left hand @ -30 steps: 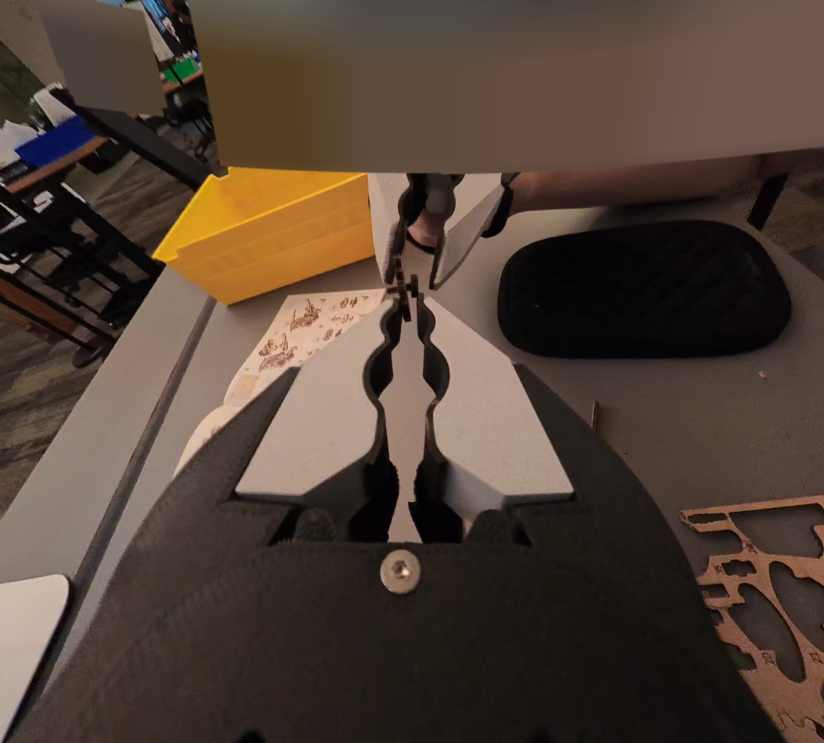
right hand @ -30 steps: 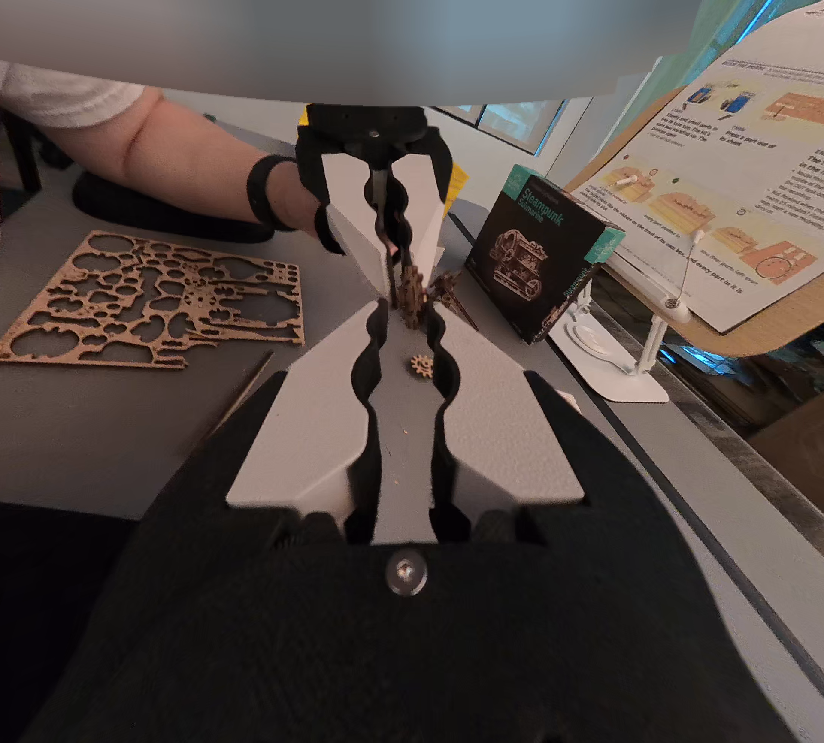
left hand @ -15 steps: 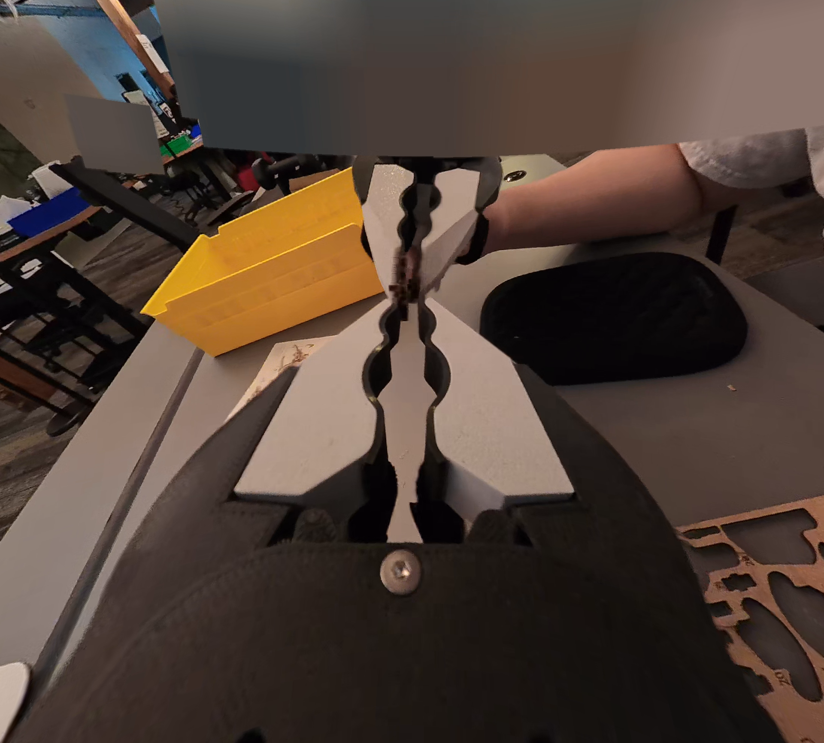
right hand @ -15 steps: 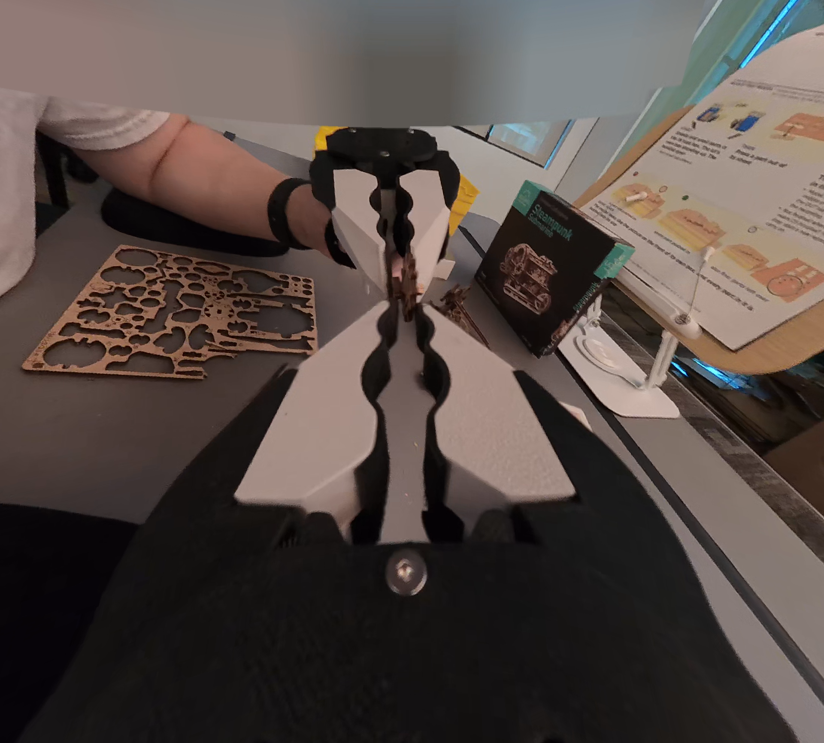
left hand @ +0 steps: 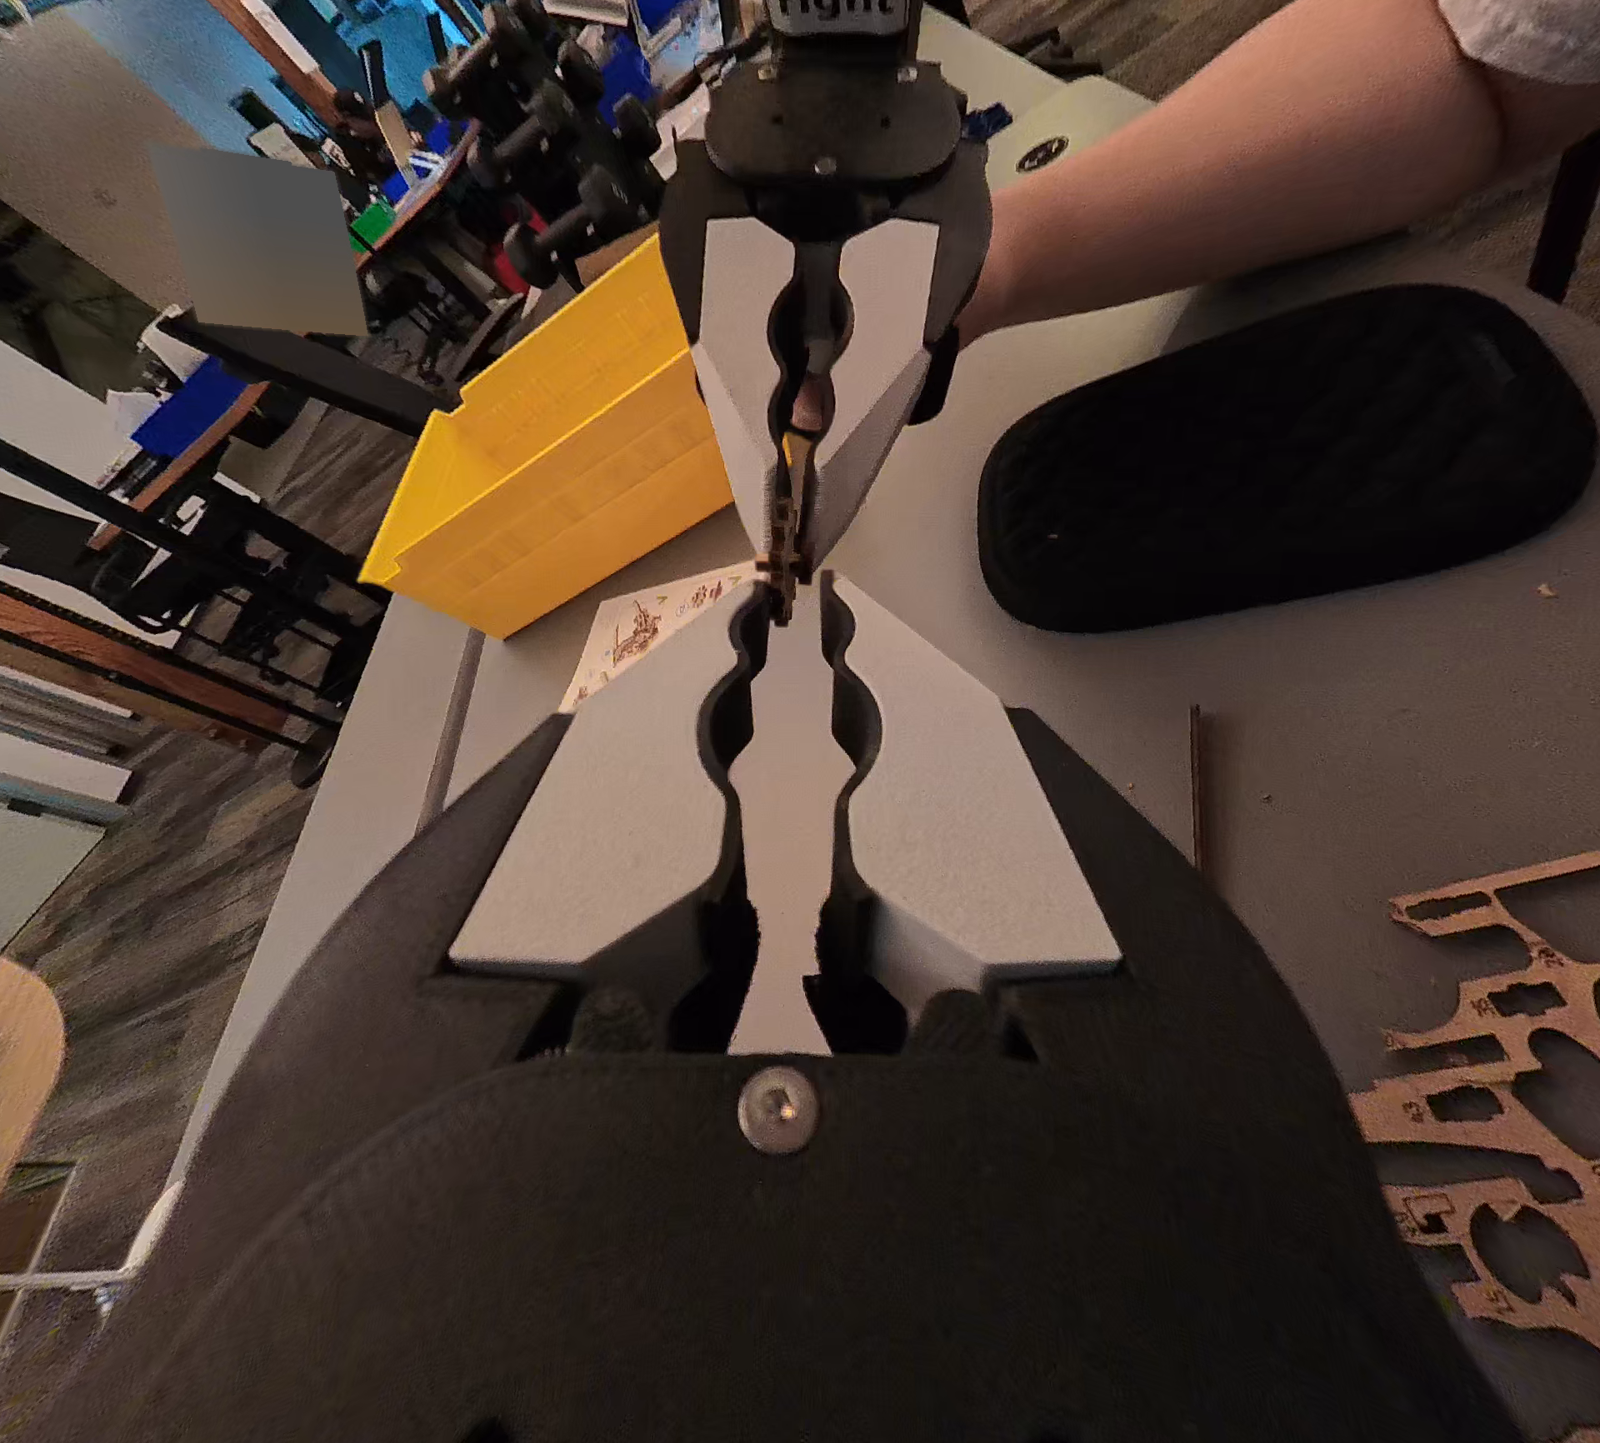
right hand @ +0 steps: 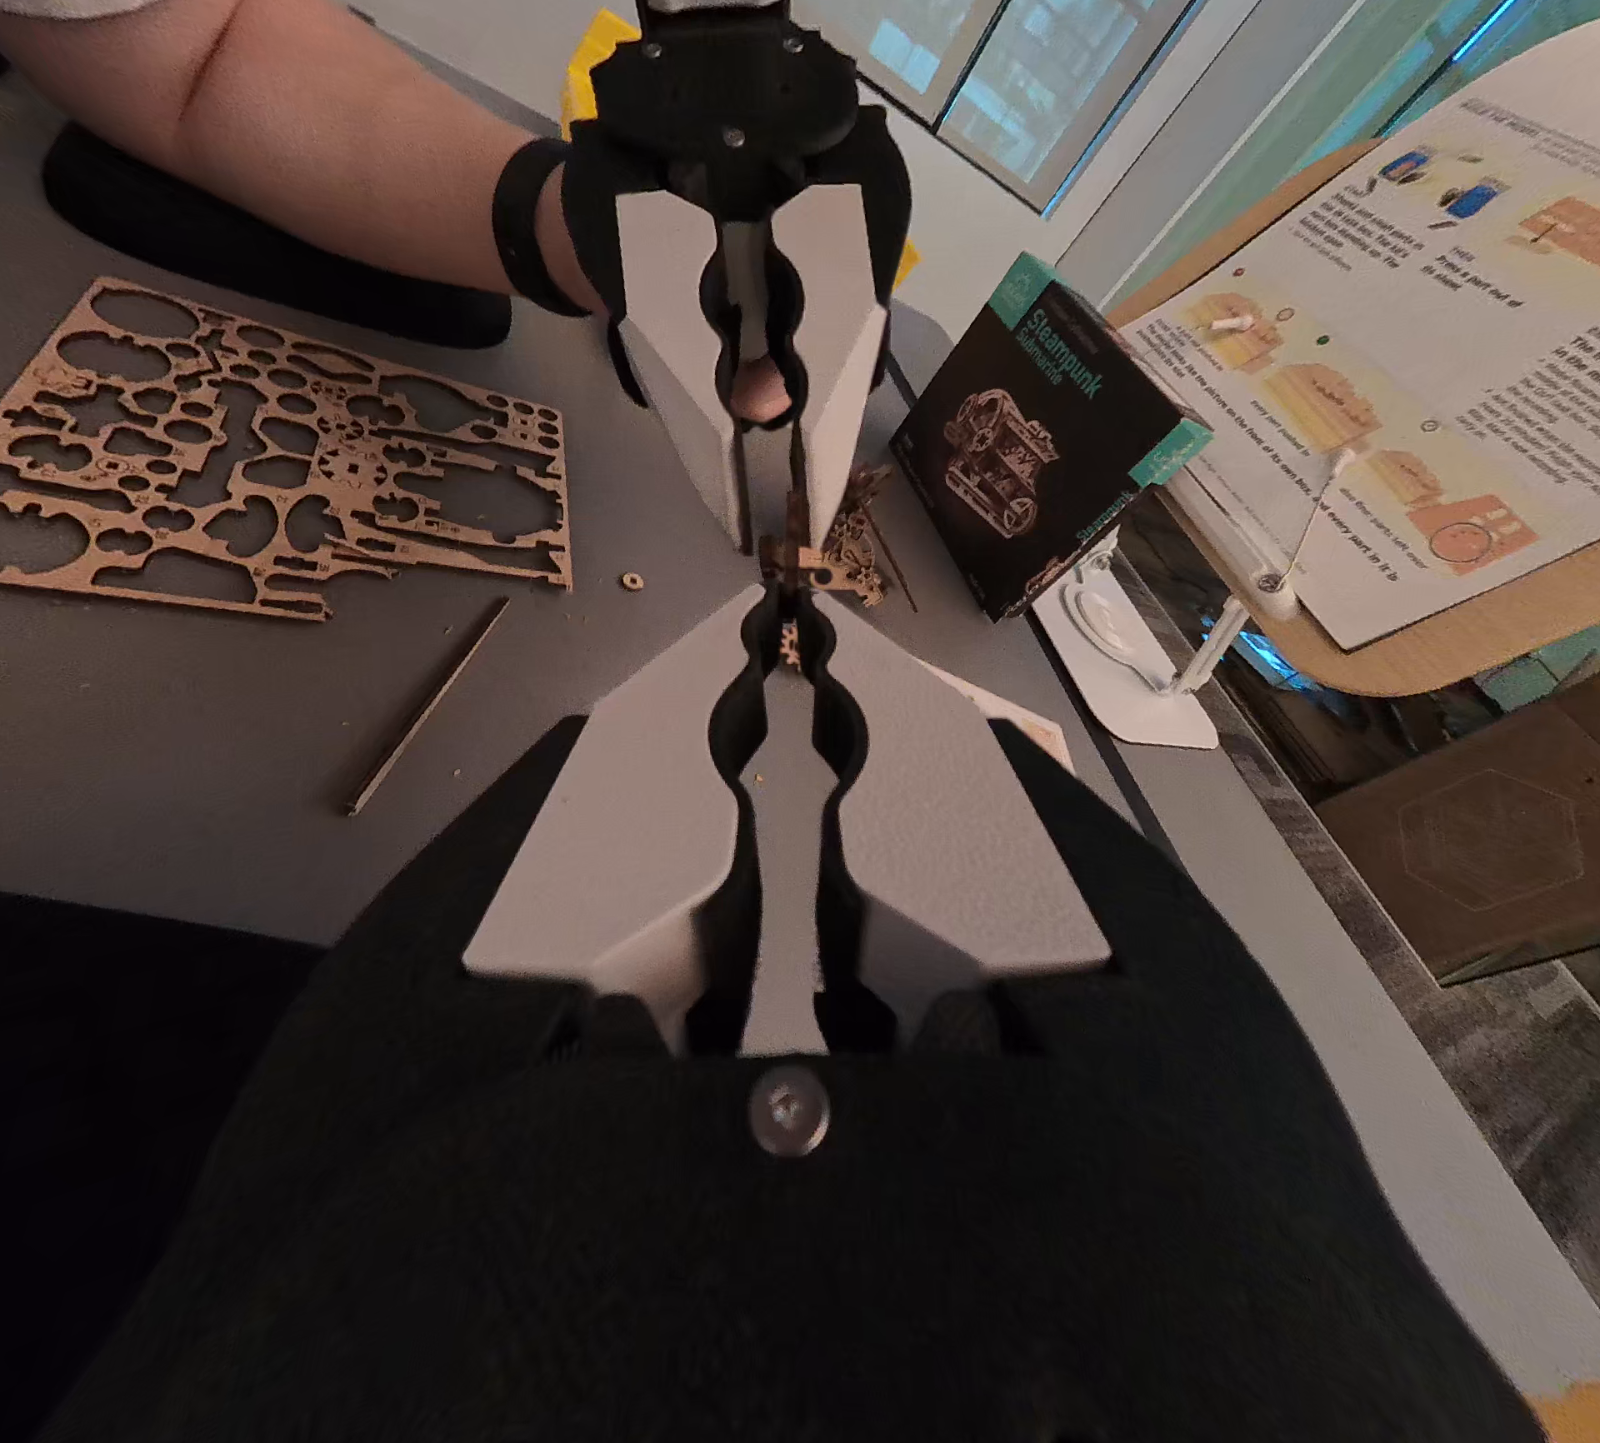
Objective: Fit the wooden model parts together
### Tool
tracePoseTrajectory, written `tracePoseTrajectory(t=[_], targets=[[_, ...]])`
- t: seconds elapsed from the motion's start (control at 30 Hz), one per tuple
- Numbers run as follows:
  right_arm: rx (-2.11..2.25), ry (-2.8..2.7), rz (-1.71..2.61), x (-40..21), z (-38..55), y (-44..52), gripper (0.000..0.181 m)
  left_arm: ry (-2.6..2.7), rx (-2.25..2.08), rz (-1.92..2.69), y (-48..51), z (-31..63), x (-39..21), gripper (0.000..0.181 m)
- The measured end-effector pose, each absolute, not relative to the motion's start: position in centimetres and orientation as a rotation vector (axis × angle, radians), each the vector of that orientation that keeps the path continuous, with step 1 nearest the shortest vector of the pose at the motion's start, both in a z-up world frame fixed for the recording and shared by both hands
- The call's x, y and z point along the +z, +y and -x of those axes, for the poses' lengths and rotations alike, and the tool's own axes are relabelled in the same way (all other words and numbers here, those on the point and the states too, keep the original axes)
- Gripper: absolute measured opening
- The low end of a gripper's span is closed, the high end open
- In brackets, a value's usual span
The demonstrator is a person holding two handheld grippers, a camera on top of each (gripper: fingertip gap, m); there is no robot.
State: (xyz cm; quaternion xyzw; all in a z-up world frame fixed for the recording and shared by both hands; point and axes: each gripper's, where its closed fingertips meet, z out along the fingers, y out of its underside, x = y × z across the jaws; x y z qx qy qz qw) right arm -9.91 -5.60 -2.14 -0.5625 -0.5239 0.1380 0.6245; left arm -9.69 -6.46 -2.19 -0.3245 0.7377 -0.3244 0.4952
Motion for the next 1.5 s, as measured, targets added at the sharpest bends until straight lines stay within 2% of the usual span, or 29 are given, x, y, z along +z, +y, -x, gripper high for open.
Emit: tracePoseTrajectory(t=[0.4, 0.53, 0.63, 1.5], targets=[[0.21, -1.251, 1.344, -3.3, 9.7, -5.0, 0.001, 1.811, -0.763, 0.845, -5.9, 9.5, -3.2, 0.007], [0.297, -1.223, 1.344, -3.0, 10.0, -5.3, 0.012, 1.781, -0.804, 0.855, -5.8, 9.5, -2.7, 0.006], [0.333, -1.177, 1.33, -2.3, 10.1, -5.3, 0.007, 1.782, -0.835, 0.865, -6.0, 9.5, -2.7, 0.006], [0.47, -1.156, 1.288, -2.0, 10.6, -6.0, 0.005, 1.797, -0.97, 0.875, -6.8, 10.0, -2.2, 0.005]])
